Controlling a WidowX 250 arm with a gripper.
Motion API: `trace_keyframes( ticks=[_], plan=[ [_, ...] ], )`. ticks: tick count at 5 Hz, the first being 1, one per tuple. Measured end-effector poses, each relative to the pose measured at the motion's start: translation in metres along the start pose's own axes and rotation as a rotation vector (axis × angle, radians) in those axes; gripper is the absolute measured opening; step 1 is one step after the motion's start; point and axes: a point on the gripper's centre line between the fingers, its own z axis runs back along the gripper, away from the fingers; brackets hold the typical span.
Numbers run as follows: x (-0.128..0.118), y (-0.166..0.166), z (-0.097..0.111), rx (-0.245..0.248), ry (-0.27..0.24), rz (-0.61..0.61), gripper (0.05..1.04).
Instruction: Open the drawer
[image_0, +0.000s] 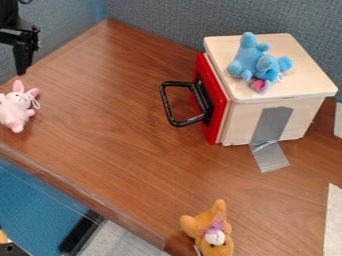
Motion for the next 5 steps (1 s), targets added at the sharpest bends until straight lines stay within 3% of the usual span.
trace_keyframes(
  ticks=[1,3,5],
  plan=[
    [-0.001,-0.004,-0.007,-0.010,0.021,0.003,1.001],
    [0.013,-0.099,-0.010,-0.116,0.011,-0.083,1.001],
    [0.033,-0.202,-0.025,-0.175,0.022,-0.106,1.001]
  ],
)
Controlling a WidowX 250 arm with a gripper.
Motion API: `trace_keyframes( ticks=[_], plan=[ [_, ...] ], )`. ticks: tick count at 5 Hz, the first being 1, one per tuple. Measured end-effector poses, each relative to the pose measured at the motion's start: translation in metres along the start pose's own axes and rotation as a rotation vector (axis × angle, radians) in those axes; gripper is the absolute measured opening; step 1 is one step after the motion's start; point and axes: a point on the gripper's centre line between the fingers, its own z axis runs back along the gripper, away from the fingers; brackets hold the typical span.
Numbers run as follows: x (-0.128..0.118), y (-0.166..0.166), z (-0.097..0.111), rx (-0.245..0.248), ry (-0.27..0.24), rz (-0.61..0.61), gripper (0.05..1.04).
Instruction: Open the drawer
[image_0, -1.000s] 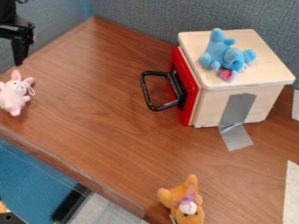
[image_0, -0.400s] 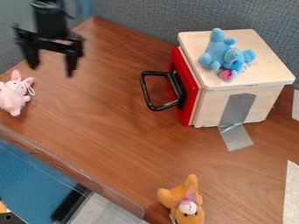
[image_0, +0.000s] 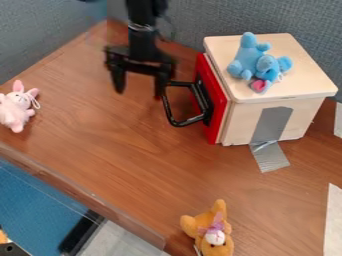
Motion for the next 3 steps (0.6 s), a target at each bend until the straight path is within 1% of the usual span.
trace_keyframes(
  ticks=[1,2,3],
  plan=[
    [0.006,-0.026,-0.009,-0.044,0.013,-0.004,1.001],
    [0.011,-0.027,-0.016,-0.036,0.017,-0.002,0.966],
    [0.010,-0.023,-0.024,-0.011,0.025,-0.022,0.685]
  ],
)
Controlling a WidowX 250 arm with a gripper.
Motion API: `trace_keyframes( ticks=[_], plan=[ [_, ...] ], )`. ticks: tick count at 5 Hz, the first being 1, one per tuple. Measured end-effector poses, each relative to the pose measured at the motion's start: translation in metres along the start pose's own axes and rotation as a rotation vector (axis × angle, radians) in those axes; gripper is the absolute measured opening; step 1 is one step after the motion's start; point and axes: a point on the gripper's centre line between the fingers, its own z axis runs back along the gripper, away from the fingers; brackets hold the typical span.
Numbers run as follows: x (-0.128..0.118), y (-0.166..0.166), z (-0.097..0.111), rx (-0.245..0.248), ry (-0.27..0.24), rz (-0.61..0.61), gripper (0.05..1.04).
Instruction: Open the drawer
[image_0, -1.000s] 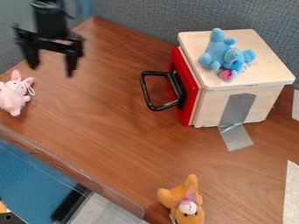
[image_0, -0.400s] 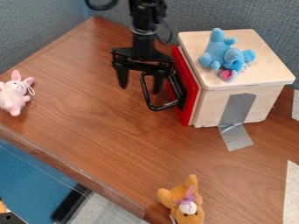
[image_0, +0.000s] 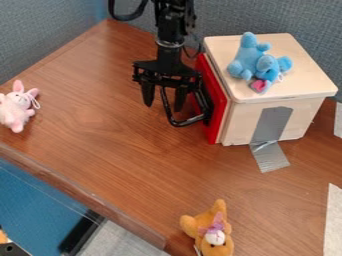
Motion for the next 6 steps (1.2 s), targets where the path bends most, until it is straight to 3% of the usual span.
trace_keyframes(
  ticks=[1,2,3,4,5,6],
  plan=[
    [-0.006,0.019,-0.007,0.011,0.022,0.048,0.380],
    [-0.013,0.052,-0.006,0.022,0.041,0.144,0.232],
    [-0.024,0.081,-0.003,0.041,0.047,0.194,0.176],
    [-0.032,0.099,0.000,0.056,0.043,0.213,0.185],
    [-0.034,0.104,0.009,0.073,0.043,0.162,0.423],
    [-0.032,0.108,0.045,0.090,-0.046,0.138,0.744]
  ],
)
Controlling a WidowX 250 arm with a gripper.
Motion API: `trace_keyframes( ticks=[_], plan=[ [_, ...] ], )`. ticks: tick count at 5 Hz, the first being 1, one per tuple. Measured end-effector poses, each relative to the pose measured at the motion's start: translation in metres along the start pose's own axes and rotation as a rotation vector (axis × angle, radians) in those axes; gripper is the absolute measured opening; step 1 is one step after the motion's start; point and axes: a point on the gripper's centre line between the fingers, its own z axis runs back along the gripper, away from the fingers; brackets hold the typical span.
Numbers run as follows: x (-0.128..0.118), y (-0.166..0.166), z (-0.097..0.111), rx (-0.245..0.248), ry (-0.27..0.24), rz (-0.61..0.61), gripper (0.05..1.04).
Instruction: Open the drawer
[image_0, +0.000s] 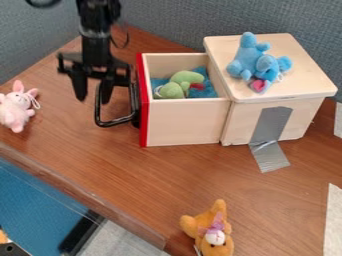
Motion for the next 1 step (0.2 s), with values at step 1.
trace_keyframes(
  ticks=[1],
  plan=[
    [-0.0001,0.0059,0.0402,0.005,-0.093,-0.057,0.989]
  ],
)
